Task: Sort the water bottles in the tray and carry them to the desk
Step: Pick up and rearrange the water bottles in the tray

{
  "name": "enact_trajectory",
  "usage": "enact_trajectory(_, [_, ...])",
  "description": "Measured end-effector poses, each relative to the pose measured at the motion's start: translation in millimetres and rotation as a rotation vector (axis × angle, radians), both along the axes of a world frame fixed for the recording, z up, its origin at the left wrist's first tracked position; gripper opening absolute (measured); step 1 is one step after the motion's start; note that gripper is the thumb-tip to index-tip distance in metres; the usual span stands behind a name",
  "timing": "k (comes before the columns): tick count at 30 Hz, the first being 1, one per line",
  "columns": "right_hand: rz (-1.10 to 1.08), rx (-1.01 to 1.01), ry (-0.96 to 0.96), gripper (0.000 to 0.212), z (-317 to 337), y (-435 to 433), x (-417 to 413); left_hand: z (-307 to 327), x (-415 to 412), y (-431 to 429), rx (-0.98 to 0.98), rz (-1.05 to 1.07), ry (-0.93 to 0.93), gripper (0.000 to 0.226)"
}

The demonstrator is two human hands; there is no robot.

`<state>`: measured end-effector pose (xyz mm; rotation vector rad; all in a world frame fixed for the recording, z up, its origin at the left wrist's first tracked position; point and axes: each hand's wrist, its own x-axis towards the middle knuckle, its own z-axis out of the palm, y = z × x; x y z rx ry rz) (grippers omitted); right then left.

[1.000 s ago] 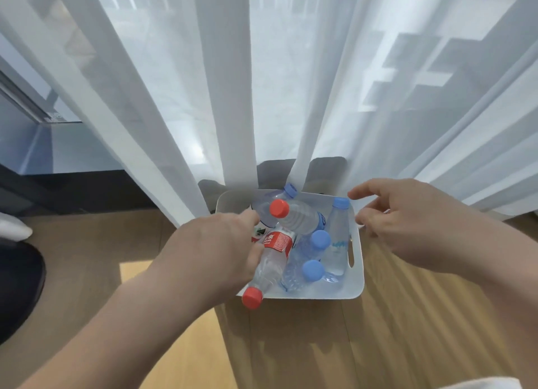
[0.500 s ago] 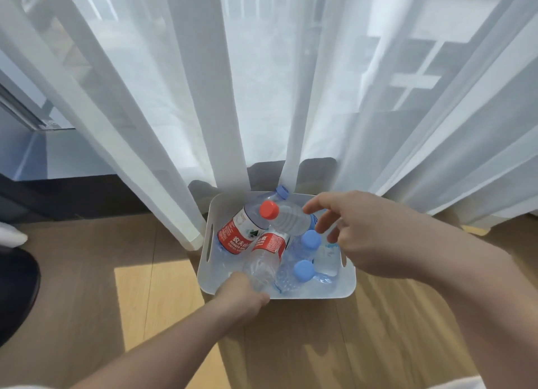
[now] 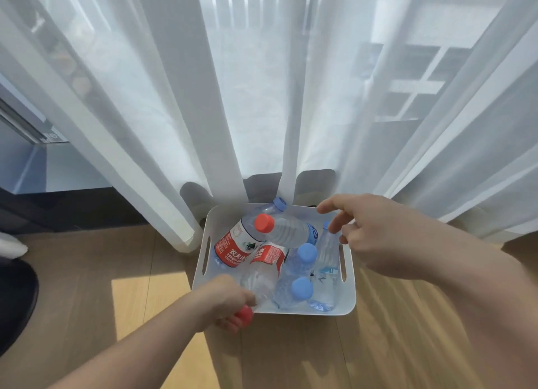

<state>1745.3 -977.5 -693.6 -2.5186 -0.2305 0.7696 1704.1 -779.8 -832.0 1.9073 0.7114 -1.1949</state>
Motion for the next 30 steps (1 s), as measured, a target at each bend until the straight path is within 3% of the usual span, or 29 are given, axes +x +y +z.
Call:
enact_trajectory(1, [-0.008, 0.004, 0.003, 0.047, 0.5, -1.3, 0.5, 0.1, 4.6, 1.9, 0.056, -0.114, -0.012, 0.021])
enact_trajectory(3, [-0.021, 0.011, 0.007, 0.047, 1.8, -4.2, 2.7, 0.2, 18.3, 5.0, 0.259, -0.347, -0.21, 0.029])
enact_trajectory(5, [-0.033, 0.017, 0.002, 0.046, 3.2, -7.6, 5.3, 4.1, 33.9, 2.9, 0.331, -0.328, -0.472, 0.044])
enact_trajectory(8, [-0.061, 0.029, -0.018, 0.044, 4.0, -12.4, 8.3, 10.6, 56.3, -8.9, 0.228, -0.182, -0.671, 0.062])
enact_trajectory(11, [-0.086, 0.046, -0.012, 0.044, 2.4, -17.6, 11.2, 10.6, 66.7, -21.3, 0.251, -0.227, -0.772, 0.042])
enact_trajectory(16, [-0.123, 0.064, 0.026, 0.042, -5.1, -26.5, 16.6, 17.4, 66.4, -35.1, 0.315, -0.21, -0.965, 0.032])
enact_trajectory(23, [-0.178, 0.121, 0.04, 0.04, -17.4, -25.2, 30.4, 82.1, 88.3, -32.2, 0.171, 0.017, -1.096, 0.017])
enact_trajectory(28, [-0.18, 0.275, -0.17, 0.091, -20.4, -7.1, 39.3, 159.0, 86.5, -21.8, 0.052, -0.01, -1.195, 0.009])
enact_trajectory(30, [-0.142, 0.401, -0.214, 0.09, -16.5, 5.0, 40.3, 182.1, 82.5, -21.0, -0.033, 0.029, -1.232, 0.009])
